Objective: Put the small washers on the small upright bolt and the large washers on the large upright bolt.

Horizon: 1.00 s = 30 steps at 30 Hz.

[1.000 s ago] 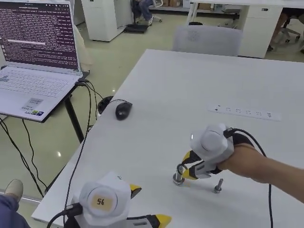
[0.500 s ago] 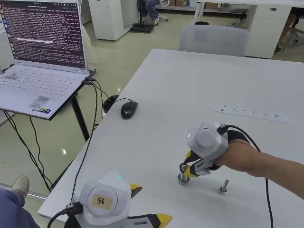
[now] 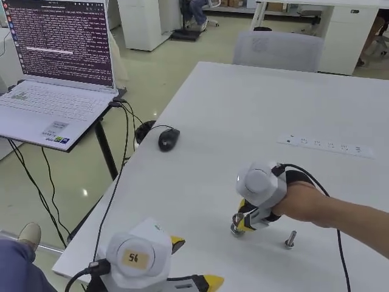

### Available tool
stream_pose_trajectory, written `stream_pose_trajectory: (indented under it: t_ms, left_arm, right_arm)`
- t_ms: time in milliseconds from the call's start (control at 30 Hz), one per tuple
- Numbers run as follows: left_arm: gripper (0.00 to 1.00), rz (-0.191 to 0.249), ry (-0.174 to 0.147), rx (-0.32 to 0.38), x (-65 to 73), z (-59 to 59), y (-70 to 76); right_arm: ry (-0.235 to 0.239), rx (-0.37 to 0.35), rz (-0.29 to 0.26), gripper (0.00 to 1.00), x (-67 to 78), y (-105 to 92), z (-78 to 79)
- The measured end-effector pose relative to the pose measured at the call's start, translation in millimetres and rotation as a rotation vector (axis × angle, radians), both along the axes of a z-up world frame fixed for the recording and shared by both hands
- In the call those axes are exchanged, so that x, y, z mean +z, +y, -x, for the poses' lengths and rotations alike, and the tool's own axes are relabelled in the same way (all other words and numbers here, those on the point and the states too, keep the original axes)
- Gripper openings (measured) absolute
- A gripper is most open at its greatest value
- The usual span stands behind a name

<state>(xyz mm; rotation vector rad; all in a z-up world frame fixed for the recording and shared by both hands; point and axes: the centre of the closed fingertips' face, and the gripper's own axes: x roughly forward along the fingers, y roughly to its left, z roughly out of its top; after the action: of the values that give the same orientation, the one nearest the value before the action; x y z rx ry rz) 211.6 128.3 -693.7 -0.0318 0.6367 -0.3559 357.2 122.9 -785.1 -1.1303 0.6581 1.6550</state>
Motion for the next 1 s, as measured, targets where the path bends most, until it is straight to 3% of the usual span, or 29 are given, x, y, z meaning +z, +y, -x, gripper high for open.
stream_pose_trajectory:
  t_ms: [367,567,700,1000]
  left_arm:
    - [0.57,0.001,0.0,0.001,-0.6,2.8,2.3]
    - [0.57,-0.001,-0.003,-0.005,0.9,1.6,3.5]
    - [0.57,-0.002,-0.004,-0.013,1.4,-0.2,3.7]
    - [0.57,-0.005,0.002,-0.032,-1.1,-3.3,4.1]
  right_arm:
    - [0.026,-0.063,0.024,0.24,-22.1,0.3,-0.2]
    - [0.032,-0.089,0.003,0.24,-19.4,0.6,0.3]
    - [0.038,-0.147,-0.031,0.29,-15.0,-5.3,3.4]
    - [0.05,-0.257,-0.112,0.3,-3.6,-32.4,18.0]
